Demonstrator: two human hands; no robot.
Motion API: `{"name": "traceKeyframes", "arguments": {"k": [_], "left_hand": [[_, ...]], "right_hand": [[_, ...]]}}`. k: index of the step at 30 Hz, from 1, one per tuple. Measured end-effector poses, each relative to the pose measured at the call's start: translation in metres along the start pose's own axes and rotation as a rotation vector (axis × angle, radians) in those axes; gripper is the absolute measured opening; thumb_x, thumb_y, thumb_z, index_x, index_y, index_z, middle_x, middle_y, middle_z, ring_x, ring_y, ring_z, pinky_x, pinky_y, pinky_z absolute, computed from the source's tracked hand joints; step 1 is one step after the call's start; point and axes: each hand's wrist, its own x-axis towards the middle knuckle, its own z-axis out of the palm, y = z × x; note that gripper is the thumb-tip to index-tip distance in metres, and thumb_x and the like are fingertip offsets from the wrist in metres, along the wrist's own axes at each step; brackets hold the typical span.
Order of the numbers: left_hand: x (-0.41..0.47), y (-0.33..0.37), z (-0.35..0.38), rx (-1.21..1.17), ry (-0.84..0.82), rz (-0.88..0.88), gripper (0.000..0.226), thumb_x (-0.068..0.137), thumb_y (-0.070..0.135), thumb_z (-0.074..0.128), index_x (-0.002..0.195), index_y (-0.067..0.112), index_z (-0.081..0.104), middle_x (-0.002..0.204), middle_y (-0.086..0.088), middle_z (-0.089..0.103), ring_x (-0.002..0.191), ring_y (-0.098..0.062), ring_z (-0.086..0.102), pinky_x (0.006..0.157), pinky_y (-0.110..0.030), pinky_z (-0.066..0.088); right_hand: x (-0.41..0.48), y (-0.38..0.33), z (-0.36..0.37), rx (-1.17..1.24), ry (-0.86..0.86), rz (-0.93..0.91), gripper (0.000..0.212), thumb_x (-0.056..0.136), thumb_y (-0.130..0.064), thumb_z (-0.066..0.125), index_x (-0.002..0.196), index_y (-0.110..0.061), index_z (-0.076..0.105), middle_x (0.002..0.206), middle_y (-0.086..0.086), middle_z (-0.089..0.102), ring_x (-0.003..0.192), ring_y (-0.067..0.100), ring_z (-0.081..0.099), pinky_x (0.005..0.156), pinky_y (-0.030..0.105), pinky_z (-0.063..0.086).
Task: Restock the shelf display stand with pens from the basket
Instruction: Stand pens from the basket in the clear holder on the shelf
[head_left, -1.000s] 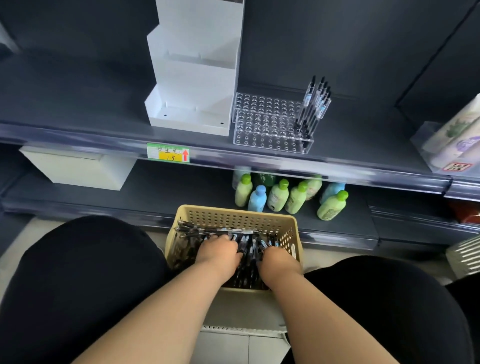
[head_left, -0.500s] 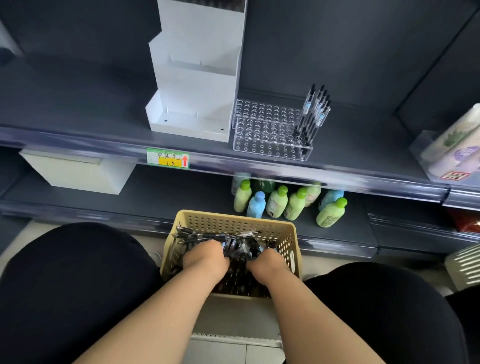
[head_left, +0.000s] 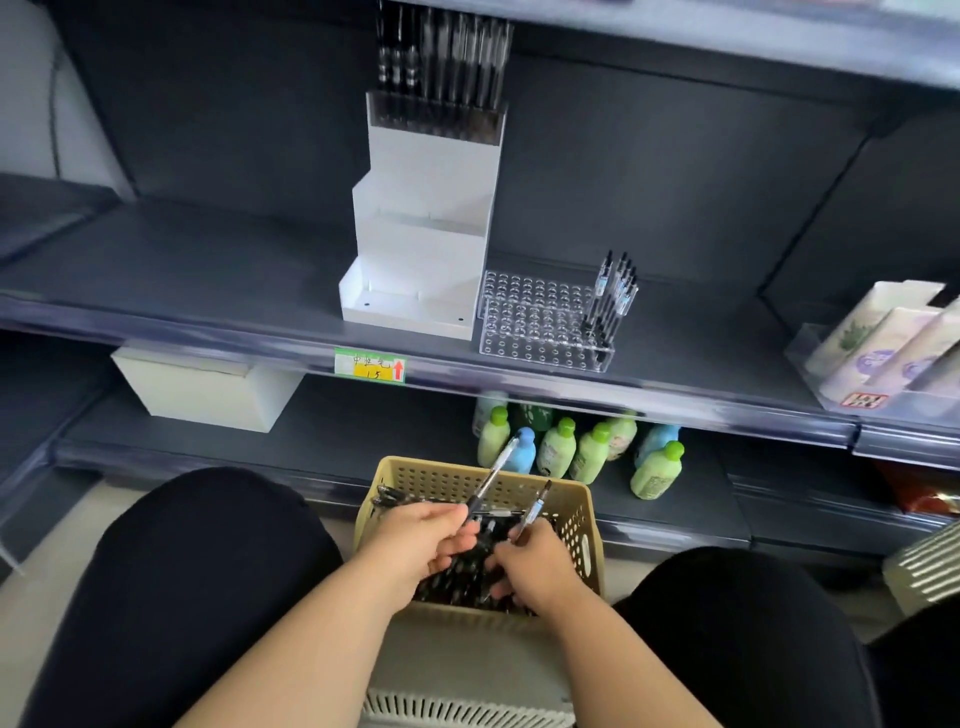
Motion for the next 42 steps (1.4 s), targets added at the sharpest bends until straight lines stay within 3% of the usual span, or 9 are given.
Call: {"name": "traceKeyframes", "arguments": {"k": [5, 9, 15, 20, 25, 33, 35, 38, 42], "left_hand": [[-0.009, 0.005, 0.01, -0.214, -0.095, 0.044, 0.013, 0.091, 0.009, 0.058, 0.104, 0.011, 0.059, 0.08, -0.002, 0.074, 0.077, -0.014, 0.067, 0.068, -0.024, 0.045], [-0.012, 0.008, 0.016, -0.17, -0.17, 0.105, 0.018, 0.091, 0.004, 0.055, 0.106, 0.013, 0.059, 0.094, -0.006, 0.074, 0.085, -0.016, 0.07, 0.078, -0.028, 0.048], [-0.012, 0.015, 0.027, -0.086, -0.063, 0.192, 0.026, 0.089, 0.002, 0.058, 0.109, 0.018, 0.057, 0.096, -0.005, 0.071, 0.082, -0.022, 0.072, 0.07, -0.029, 0.051], [-0.01, 0.052, 0.032, 0.223, 0.013, 0.417, 0.008, 0.089, 0.029, 0.06, 0.091, 0.032, 0.067, 0.093, 0.006, 0.071, 0.09, -0.016, 0.07, 0.092, -0.042, 0.05], [0.005, 0.121, 0.052, 0.401, -0.016, 0.638, 0.017, 0.088, 0.018, 0.062, 0.098, 0.031, 0.058, 0.093, 0.008, 0.07, 0.082, -0.001, 0.069, 0.081, -0.025, 0.052], [0.056, 0.191, 0.081, 0.406, -0.03, 0.875, 0.013, 0.091, 0.018, 0.056, 0.09, 0.031, 0.054, 0.096, 0.006, 0.065, 0.082, -0.008, 0.07, 0.084, -0.043, 0.055], [0.069, 0.188, 0.081, 0.447, -0.003, 0.881, 0.012, 0.091, 0.023, 0.057, 0.089, 0.035, 0.058, 0.093, 0.011, 0.067, 0.085, -0.005, 0.069, 0.085, -0.036, 0.054], [0.079, 0.182, 0.079, 0.595, 0.059, 0.876, 0.014, 0.087, 0.027, 0.06, 0.091, 0.041, 0.06, 0.087, 0.02, 0.066, 0.085, 0.009, 0.06, 0.074, -0.002, 0.043], [0.082, 0.181, 0.073, 0.695, 0.076, 0.894, 0.015, 0.083, 0.03, 0.064, 0.097, 0.034, 0.063, 0.089, 0.023, 0.065, 0.087, 0.018, 0.053, 0.066, 0.009, 0.033]], "right_hand": [[-0.004, -0.004, -0.001, -0.012, 0.048, -0.077, 0.014, 0.098, -0.025, 0.04, 0.095, -0.014, 0.049, 0.081, 0.005, 0.067, 0.046, 0.015, 0.059, 0.037, 0.015, 0.037], [-0.003, -0.008, -0.004, -0.102, 0.195, -0.166, 0.018, 0.096, -0.029, 0.047, 0.084, -0.018, 0.054, 0.087, 0.003, 0.066, 0.078, 0.02, 0.062, 0.068, 0.026, 0.046], [0.0, -0.032, -0.026, 0.012, 0.304, -0.267, 0.019, 0.091, -0.017, 0.053, 0.11, -0.018, 0.048, 0.084, -0.006, 0.062, 0.077, 0.011, 0.059, 0.066, 0.022, 0.045], [0.013, -0.082, -0.079, 0.114, 0.401, -0.371, 0.017, 0.096, -0.028, 0.046, 0.083, -0.019, 0.053, 0.075, 0.001, 0.069, 0.059, 0.0, 0.061, 0.059, 0.025, 0.044], [0.025, -0.14, -0.137, 0.145, 0.494, -0.603, 0.016, 0.09, -0.019, 0.056, 0.085, -0.03, 0.045, 0.064, -0.005, 0.07, 0.067, 0.016, 0.069, 0.071, 0.045, 0.056], [0.065, -0.192, -0.173, -0.219, 0.707, -0.701, 0.008, 0.093, -0.033, 0.05, 0.091, -0.028, 0.044, 0.074, -0.011, 0.058, 0.071, 0.01, 0.056, 0.059, 0.025, 0.038], [0.081, -0.188, -0.174, -0.309, 0.742, -0.7, 0.007, 0.093, -0.033, 0.051, 0.094, -0.027, 0.047, 0.086, -0.009, 0.058, 0.08, 0.014, 0.052, 0.065, 0.026, 0.032], [0.099, -0.181, -0.175, -0.393, 0.777, -0.68, 0.015, 0.092, -0.03, 0.054, 0.101, -0.019, 0.057, 0.093, -0.001, 0.057, 0.087, 0.017, 0.051, 0.07, 0.023, 0.031], [0.107, -0.181, -0.179, -0.478, 0.826, -0.659, 0.015, 0.089, -0.03, 0.057, 0.098, -0.018, 0.06, 0.087, -0.004, 0.052, 0.086, 0.014, 0.045, 0.069, 0.022, 0.027]]}}
